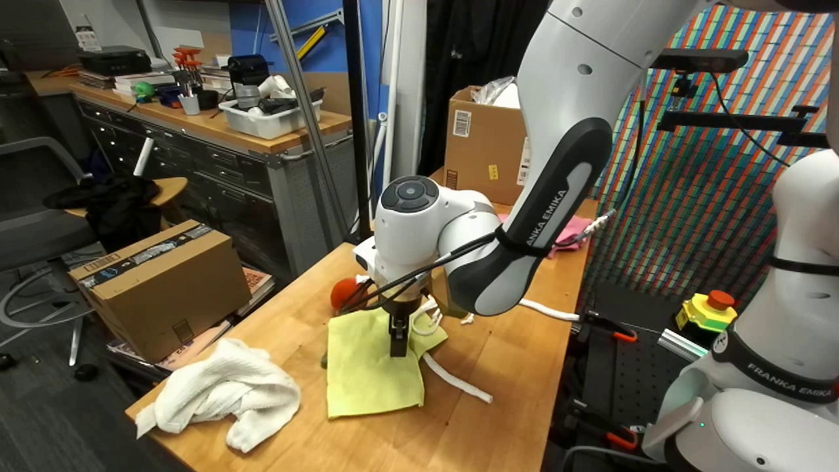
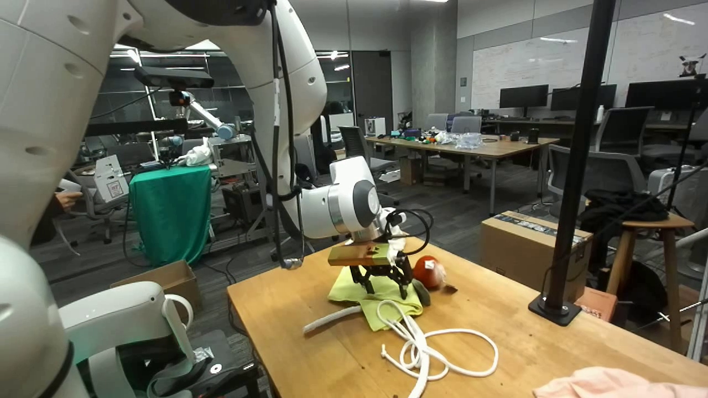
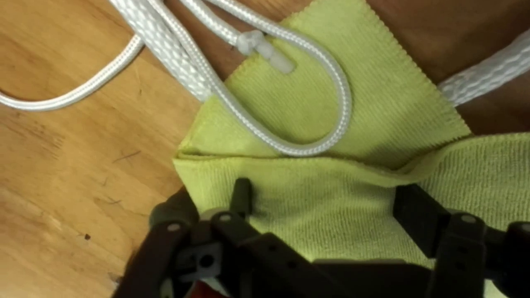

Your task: Separate the objects on the heap

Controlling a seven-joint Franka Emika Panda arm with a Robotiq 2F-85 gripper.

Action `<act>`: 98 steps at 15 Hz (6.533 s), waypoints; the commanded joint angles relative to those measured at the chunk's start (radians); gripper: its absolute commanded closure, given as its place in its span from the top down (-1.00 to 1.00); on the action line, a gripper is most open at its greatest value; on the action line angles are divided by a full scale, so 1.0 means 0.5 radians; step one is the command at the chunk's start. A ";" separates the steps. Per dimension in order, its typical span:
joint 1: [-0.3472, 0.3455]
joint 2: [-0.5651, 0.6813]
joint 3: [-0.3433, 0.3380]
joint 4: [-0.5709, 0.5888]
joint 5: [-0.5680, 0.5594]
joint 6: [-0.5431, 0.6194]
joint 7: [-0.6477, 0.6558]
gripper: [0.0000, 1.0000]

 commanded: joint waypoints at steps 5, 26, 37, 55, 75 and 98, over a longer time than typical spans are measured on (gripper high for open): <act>0.111 -0.006 -0.076 0.020 -0.038 -0.008 0.091 -0.46; -0.211 -0.565 0.516 -0.012 0.448 -0.809 -0.400 -0.90; -0.241 -0.683 0.802 -0.168 1.015 -1.101 -0.916 -0.91; -0.250 -0.466 0.995 -0.353 1.768 -0.524 -0.938 -0.24; -0.197 -0.454 0.582 -0.358 0.775 -0.312 -0.422 1.00; -0.102 -0.168 -0.105 -0.155 0.166 -0.194 0.600 1.00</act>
